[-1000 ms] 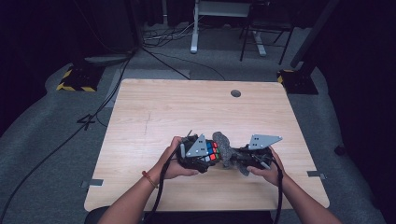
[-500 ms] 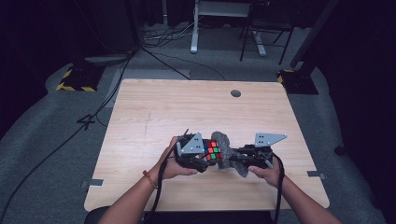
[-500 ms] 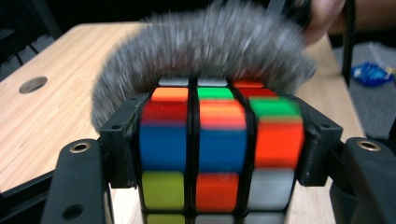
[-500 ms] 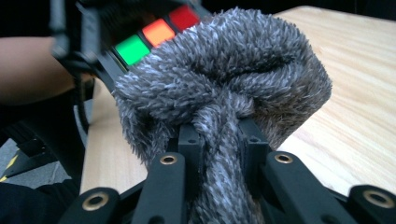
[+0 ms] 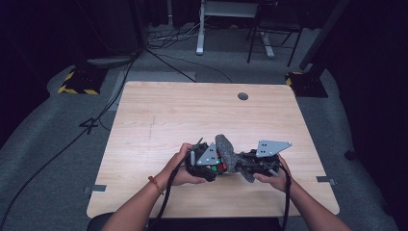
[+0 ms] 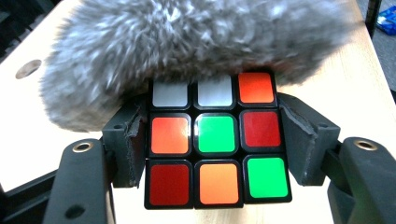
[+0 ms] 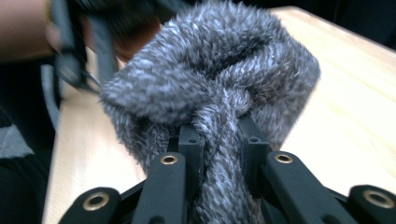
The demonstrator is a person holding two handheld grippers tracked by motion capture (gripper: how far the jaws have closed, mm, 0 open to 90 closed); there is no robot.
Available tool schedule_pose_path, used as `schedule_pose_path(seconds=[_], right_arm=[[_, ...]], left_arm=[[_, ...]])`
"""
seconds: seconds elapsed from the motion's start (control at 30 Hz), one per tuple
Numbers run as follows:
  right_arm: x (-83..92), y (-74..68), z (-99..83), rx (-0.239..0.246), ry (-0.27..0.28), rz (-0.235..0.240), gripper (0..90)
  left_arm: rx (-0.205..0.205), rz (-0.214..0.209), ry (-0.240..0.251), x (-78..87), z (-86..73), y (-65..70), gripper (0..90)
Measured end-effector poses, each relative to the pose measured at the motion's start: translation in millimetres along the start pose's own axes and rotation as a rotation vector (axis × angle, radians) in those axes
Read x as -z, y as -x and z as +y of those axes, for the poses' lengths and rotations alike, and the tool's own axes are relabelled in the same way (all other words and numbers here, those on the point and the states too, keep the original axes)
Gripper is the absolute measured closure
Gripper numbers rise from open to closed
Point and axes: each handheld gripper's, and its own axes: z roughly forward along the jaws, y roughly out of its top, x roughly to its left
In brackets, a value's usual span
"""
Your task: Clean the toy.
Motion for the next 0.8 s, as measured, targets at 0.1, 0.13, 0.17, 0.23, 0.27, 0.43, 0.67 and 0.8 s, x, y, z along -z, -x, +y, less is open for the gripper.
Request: schedule_pose_path(seconds=[0.1, 0.13, 0.17, 0.23, 0.27, 0.43, 0.67, 0.8], right_arm=[[-8.3, 8.2, -11.8, -0.034, -0.090, -0.010, 76.6], [-9.7, 9.4, -14.3, -0.044, -0.105, -0.006, 76.6], [-11.6, 10.3, -16.3, -0.045, -0.123, -0.011, 76.6], [-12.6, 9.7, -16.9, -0.038, -0.118, -0.014, 76.6], [-11.6, 8.4, -15.2, -0.035, -0.098, -0.007, 76.6], [-1.8, -2.7, 2.5, 0.017, -0.005, 0.007, 76.6], [-0.6, -0.5, 5.0, 0.005, 0.023, -0.066, 76.5], [-4.9, 5.9, -1.6, -0.016, -0.060, -0.084, 76.5]], left_arm=[[0.019, -0.004, 0.036, 7.7, 0.4, -3.7, 33.7], [0.016, 0.011, 0.043, 9.9, 0.7, -4.5, 33.7], [0.021, 0.014, 0.047, 11.9, 0.8, -5.3, 33.7], [0.027, 0.004, 0.055, 13.8, 0.2, -7.5, 33.7], [0.026, 0.009, 0.047, 14.1, 0.2, -7.2, 33.7], [0.001, -0.012, 0.009, 8.6, 0.8, -3.6, 33.7], [-0.047, -0.033, -0.029, -1.2, 8.6, 8.8, 33.8], [-0.019, -0.042, 0.011, 6.0, 8.3, 4.1, 33.8]])
